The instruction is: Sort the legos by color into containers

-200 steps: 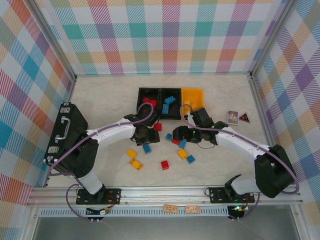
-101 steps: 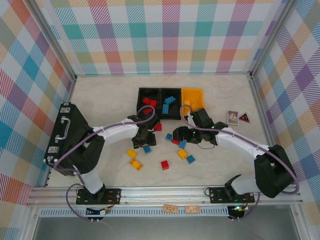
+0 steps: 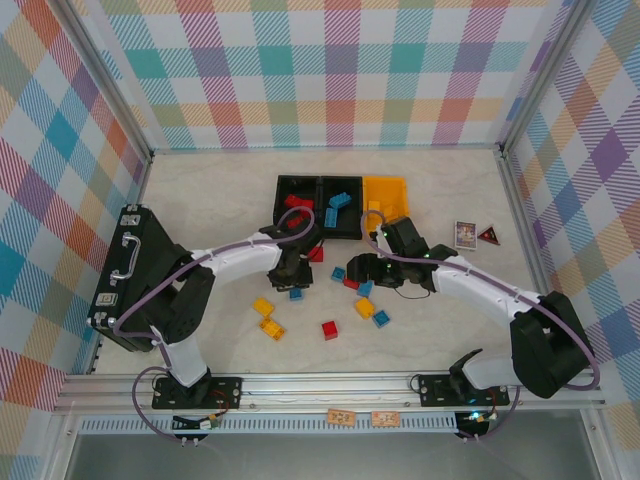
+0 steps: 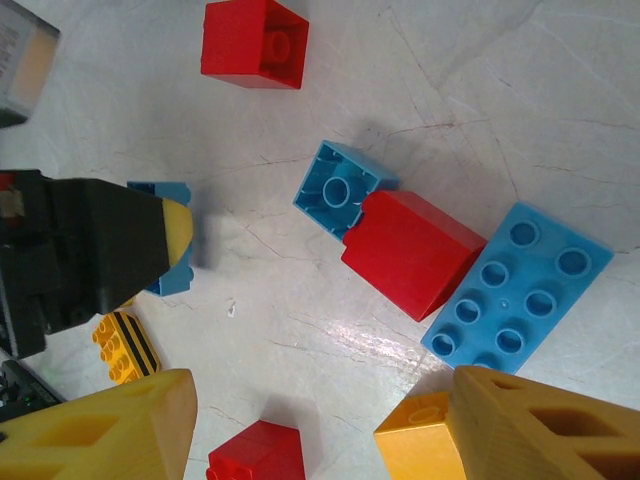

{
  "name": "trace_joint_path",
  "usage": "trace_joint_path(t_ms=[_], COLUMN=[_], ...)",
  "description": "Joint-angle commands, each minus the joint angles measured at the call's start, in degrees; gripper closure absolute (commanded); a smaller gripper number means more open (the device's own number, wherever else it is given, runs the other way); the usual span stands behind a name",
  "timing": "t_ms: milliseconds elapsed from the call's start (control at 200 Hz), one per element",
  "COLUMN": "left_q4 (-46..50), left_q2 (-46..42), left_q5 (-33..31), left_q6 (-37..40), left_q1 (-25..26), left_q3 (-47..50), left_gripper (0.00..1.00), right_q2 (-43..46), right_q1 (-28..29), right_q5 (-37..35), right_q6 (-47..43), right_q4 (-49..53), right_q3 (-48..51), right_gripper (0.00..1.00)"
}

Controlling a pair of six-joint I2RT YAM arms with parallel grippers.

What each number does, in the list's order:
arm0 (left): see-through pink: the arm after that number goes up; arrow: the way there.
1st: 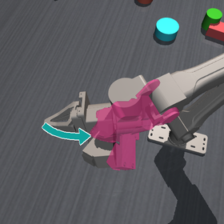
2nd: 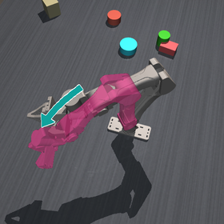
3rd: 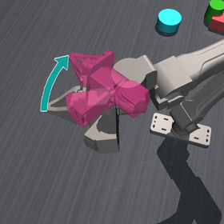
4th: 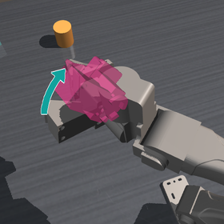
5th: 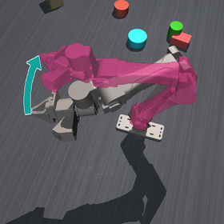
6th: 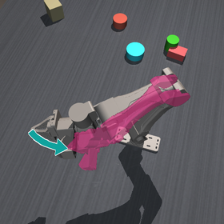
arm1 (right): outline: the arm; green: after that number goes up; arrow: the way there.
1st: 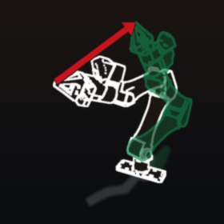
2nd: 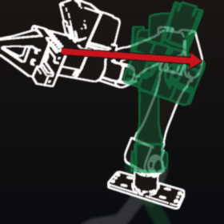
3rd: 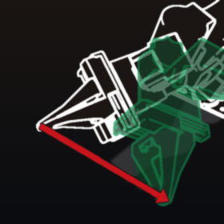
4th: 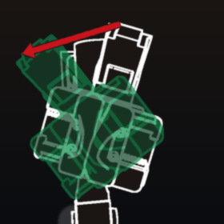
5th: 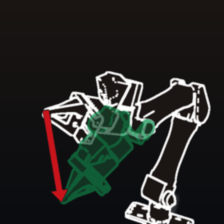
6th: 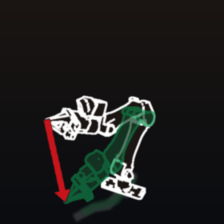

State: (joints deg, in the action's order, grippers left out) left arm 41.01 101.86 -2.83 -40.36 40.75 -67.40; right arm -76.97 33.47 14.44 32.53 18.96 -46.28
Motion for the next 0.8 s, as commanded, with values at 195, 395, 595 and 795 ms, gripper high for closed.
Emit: trace_joint_path(t_ms=[195,395,595,795], left_q4=[4.3,5.2,5.5,7.1], left_q2=[2.7,9.0,15.8,23.4], left_q5=[-1.3,-0.9,-1.4,-2.9], left_q6=[6.5,8.8,10.6,13.6], left_q1=[0.1,-0.2,-0.8,-1.7], left_q3=[-15.1,-27.0,-37.1,-48.3], left_gripper=[0.81,0.82,0.82,0.82], right_q2=[4.7,6.6,7.1,7.5], right_q1=[-0.9,-4.1,-7.1,-8.2], right_q5=[-1.1,-2.0,-3.4,-4.1], right_q6=[0.6,0.8,1.2,1.9], right_q4=[0.9,2.1,2.5,3.2], right_q3=[-0.5,-1.6,-3.1,-3.6], right_gripper=[0.32,0.32,0.32,0.32])
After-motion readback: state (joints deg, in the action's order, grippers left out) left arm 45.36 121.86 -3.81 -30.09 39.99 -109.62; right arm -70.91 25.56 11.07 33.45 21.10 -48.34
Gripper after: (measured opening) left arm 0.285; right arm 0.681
